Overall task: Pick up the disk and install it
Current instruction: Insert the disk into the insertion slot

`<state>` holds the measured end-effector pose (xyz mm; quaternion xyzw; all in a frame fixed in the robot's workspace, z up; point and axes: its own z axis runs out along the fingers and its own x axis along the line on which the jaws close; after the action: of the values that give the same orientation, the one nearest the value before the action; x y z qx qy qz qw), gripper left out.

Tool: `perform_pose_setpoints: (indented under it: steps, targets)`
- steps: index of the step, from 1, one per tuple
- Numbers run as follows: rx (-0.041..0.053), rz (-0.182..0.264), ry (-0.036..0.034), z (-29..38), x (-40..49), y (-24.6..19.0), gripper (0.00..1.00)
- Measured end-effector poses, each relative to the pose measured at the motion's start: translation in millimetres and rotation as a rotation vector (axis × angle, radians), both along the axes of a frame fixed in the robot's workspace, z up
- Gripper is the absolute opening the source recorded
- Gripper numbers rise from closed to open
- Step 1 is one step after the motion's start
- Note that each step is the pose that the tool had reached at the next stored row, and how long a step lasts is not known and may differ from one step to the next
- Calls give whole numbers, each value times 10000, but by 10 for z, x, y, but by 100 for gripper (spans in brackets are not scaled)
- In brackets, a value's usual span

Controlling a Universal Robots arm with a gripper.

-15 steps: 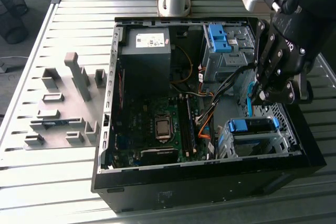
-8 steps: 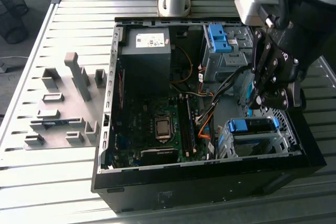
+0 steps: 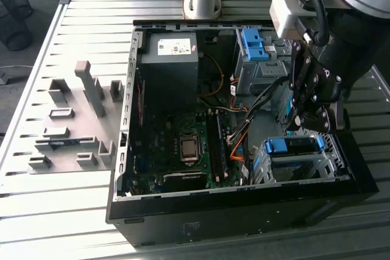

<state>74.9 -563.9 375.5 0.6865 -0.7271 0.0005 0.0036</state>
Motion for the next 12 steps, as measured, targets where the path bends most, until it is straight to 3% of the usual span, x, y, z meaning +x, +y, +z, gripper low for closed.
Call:
perform_pose_setpoints:
  steps: [2, 8, 12]
  targets:
    - [5, 0, 0, -4, 0, 0, 11]
    - [6, -1, 0, -101, 0, -1, 11]
    - [1, 0, 0, -107, 0, -1, 11]
